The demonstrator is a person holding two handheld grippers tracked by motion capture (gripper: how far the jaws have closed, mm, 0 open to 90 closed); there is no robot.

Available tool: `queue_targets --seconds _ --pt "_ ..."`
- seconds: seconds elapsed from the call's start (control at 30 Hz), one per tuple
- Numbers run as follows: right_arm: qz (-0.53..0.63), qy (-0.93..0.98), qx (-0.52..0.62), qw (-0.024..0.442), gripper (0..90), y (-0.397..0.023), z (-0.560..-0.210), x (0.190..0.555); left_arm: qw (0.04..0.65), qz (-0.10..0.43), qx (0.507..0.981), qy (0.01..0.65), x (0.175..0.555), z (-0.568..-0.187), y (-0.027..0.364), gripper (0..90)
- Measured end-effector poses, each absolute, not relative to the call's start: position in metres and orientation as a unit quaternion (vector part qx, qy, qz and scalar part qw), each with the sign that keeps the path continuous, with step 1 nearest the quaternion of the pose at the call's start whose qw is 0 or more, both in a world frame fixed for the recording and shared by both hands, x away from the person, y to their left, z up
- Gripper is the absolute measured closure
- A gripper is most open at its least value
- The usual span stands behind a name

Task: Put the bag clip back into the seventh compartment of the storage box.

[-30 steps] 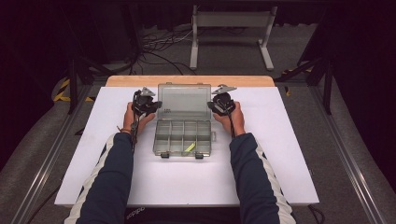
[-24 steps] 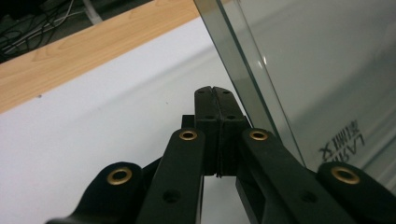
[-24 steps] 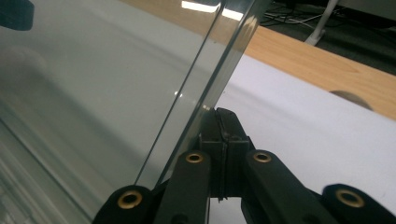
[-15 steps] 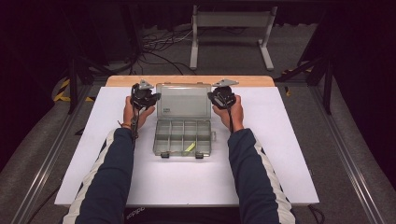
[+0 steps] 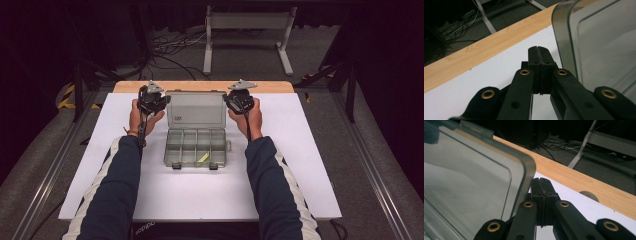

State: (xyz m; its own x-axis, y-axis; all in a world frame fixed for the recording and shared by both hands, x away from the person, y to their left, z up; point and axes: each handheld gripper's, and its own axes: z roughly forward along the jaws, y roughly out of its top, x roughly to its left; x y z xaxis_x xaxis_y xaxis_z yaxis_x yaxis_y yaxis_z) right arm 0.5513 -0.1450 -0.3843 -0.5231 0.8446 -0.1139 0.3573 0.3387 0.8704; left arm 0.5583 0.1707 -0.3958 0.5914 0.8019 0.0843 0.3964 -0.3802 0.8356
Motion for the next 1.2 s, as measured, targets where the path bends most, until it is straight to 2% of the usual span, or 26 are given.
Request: queue_targets --seconds 0.57,0.7,1.2 --pt "0.415 0.771 0.383 0.293 90.0 -0.144 -0.368 0.538 0.399 0.263 0.801 0.359 0.544 -0.378 0.172 89.9" --pt "0.419 0.77 0.382 0.292 90.0 -0.145 -0.366 0.535 0.417 0.262 0.791 0.365 0.54 -0.372 0.172 90.0" --pt "0.426 0.768 0.377 0.293 90.0 -0.145 -0.364 0.519 0.419 0.276 0.786 0.362 0.524 -0.368 0.173 90.0"
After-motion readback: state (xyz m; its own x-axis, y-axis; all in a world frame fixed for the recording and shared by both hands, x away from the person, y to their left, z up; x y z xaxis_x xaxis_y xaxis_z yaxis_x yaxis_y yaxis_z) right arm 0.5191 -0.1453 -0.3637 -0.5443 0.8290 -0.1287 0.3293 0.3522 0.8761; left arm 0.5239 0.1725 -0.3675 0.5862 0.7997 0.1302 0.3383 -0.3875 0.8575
